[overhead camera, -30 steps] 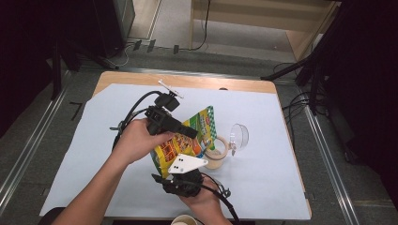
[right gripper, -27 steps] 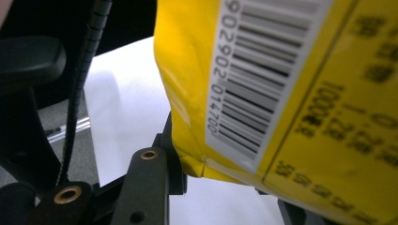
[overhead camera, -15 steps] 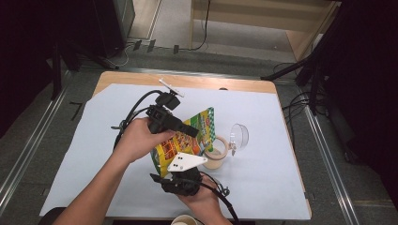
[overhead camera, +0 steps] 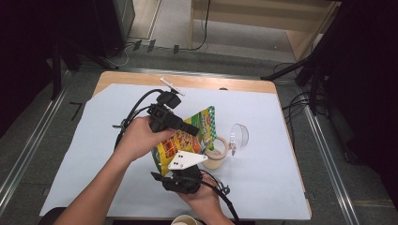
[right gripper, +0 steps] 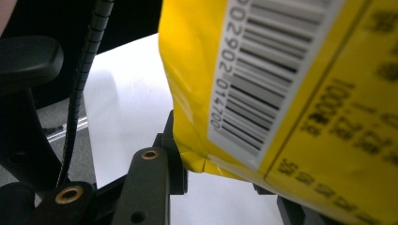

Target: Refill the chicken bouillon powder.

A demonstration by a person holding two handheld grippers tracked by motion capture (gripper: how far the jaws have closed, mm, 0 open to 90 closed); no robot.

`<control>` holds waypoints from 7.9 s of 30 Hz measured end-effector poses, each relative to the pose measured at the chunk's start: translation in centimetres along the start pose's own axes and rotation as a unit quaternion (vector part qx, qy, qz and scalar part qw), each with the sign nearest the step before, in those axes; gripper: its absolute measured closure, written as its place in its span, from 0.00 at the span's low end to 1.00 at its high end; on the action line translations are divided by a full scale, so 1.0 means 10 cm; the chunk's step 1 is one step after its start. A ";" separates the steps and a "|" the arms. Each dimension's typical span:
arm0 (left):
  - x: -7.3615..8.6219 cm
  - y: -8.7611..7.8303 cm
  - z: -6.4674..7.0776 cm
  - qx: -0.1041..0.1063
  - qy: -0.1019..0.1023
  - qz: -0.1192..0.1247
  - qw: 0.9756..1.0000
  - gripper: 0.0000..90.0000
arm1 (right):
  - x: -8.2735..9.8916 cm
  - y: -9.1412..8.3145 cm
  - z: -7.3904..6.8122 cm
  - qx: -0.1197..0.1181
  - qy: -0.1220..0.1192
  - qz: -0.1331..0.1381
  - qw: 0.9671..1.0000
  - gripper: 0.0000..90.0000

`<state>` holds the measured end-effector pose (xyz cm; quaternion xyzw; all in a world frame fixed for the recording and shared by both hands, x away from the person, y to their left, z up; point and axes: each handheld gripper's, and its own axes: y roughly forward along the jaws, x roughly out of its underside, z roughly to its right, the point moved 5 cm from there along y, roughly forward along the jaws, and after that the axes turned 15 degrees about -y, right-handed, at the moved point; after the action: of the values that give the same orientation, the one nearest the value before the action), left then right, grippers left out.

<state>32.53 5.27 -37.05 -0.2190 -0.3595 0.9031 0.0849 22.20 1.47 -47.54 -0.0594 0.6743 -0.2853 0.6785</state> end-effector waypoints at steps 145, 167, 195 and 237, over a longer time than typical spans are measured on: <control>-0.16 0.01 0.03 0.000 -0.003 -0.027 1.000 0.84 | -0.07 0.03 0.07 -0.016 -0.009 -0.024 1.000 0.76; -0.15 0.03 0.04 0.010 -0.005 -0.022 1.000 0.83 | -0.06 -0.01 0.07 -0.008 -0.013 -0.013 1.000 0.80; -0.16 0.03 0.06 0.006 -0.004 -0.020 1.000 0.84 | -0.07 0.00 0.06 -0.003 -0.004 -0.013 1.000 0.80; -0.15 0.04 0.09 0.004 -0.003 -0.016 1.000 0.84 | -0.07 -0.03 0.05 0.002 -0.010 -0.015 1.000 0.81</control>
<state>33.47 4.00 -36.22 -0.2100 -0.3591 0.9040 0.0988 22.68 1.37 -46.76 -0.0709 0.6659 -0.2963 0.6809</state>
